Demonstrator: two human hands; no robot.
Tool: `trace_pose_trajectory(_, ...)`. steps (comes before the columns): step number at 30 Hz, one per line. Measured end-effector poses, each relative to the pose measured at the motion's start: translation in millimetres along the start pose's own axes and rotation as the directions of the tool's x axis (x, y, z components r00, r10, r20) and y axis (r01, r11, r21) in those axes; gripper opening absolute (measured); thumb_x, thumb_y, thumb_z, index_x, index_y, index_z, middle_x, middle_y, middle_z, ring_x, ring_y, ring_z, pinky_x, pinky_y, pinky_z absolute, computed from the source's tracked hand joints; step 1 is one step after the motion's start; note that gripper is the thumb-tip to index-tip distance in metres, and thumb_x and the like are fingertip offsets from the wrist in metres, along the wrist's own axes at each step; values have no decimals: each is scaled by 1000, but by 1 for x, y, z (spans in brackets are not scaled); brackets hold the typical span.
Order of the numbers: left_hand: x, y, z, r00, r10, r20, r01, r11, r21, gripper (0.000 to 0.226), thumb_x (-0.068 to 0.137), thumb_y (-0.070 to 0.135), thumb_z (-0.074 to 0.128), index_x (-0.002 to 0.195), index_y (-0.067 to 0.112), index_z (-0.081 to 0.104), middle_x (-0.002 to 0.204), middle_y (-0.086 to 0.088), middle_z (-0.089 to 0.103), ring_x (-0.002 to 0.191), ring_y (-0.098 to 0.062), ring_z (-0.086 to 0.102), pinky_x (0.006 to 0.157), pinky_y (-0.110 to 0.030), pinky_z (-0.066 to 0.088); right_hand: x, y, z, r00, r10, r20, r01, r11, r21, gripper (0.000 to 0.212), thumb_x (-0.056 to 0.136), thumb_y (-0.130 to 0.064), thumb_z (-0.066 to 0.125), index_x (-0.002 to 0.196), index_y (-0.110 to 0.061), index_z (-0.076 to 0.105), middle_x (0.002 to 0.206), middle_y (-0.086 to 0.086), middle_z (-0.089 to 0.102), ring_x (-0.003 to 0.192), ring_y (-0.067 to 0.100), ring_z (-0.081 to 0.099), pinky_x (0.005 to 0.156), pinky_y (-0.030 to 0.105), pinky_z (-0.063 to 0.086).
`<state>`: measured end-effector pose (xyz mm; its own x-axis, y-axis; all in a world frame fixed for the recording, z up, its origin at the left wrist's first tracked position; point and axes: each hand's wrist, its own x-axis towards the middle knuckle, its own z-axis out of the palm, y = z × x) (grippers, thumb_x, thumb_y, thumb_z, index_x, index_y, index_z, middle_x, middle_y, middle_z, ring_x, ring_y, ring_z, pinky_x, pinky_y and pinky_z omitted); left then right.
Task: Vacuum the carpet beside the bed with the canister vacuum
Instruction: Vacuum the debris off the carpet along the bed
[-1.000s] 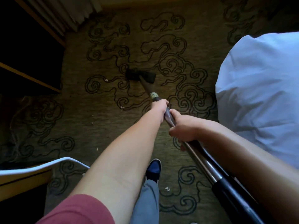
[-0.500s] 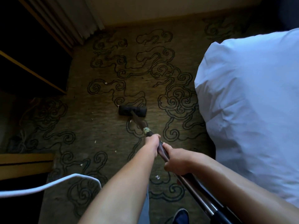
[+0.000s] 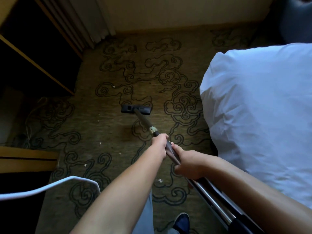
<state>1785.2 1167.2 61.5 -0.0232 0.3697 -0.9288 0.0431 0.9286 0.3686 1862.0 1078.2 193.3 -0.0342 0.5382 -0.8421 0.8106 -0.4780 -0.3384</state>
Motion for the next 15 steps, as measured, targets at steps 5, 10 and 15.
trace_pose_trajectory(5,24,96,-10,992,129,9,-129,991,47,36,94,9,60,128,0,56,97,-17,65,70,-26,64,66,-33,56,49,-58,-54,996,-2,-94,0,1000,-16,91,90,-24,54,155,-24,-10,133,16,57,111,27,61,92,29,46)
trace_pose_trajectory(10,93,198,-31,982,179,-53,-171,977,128,48,91,11,64,137,0,54,132,-23,64,120,-36,66,106,-47,52,132,-123,-111,993,19,-115,-3,990,140,90,87,-17,52,155,-30,-5,128,17,57,91,31,69,77,40,59)
trace_pose_trajectory(15,168,299,-54,983,165,-79,-153,977,146,45,92,13,65,134,0,57,130,-21,66,117,-34,67,105,-46,53,226,-186,-174,993,20,-119,-8,995,97,86,84,-21,52,155,-29,6,132,13,54,102,29,64,88,39,54)
